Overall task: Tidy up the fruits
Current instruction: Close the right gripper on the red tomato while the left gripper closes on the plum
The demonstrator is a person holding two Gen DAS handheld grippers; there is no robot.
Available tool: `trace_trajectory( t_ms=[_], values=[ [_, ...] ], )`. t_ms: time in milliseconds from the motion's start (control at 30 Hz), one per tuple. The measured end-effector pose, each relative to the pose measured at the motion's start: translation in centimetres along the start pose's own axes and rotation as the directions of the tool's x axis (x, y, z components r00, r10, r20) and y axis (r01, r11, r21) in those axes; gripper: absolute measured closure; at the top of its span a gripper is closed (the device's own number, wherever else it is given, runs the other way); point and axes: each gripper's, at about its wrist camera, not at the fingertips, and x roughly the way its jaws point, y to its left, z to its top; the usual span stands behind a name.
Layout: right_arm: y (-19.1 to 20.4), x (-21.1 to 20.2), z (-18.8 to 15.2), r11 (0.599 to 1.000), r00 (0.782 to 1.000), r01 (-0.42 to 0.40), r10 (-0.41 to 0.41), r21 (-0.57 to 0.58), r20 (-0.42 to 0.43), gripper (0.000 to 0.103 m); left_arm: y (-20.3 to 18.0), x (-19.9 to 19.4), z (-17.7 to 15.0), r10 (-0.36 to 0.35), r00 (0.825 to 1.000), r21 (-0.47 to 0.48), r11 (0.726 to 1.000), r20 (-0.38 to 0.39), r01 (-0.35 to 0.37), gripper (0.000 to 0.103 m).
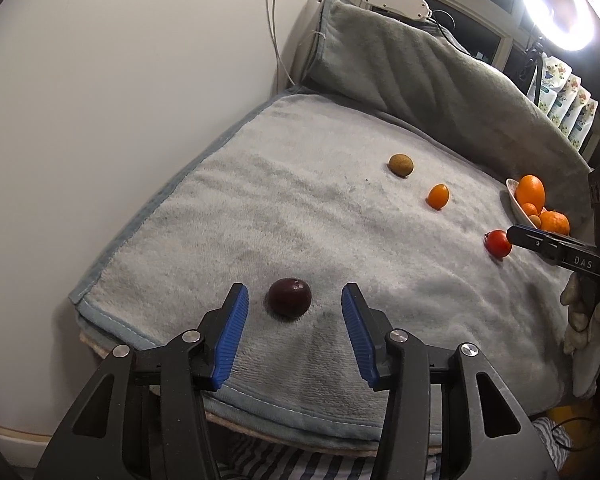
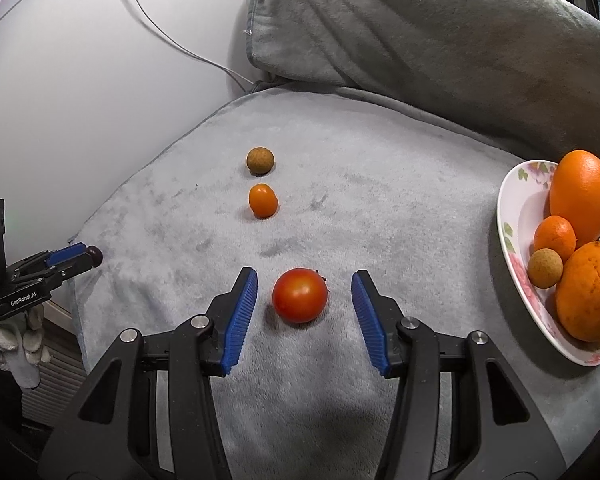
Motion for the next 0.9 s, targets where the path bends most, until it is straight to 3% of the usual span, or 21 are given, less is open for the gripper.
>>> trace_trajectory(
  t_ms=[200,333,900],
  values=[
    [0.1,0.4,-0.1,1.0,1.0,-0.004,0.004,0.002,-0.005,0.051,0.1,0.4,0.0,-0.005,1.0,-0.003,1.0,-0.009,0.005,0.056],
    [0.1,0.7,0.0,1.0,1.0,0.001,-0.001,0.001,-0.008,0.052,0.1,0.6,0.0,-0.006,1.0,0.001,1.0,-0.016,0.006,0.061],
    [0.3,2.1,-0.1,1.0,0.999,-0.021,0.02,-0.018,-0.05,0.067,0.3,1.4,-0.2,-0.004,1.0,0.004,1.0,-0.026,0.004,0.071]
  ],
)
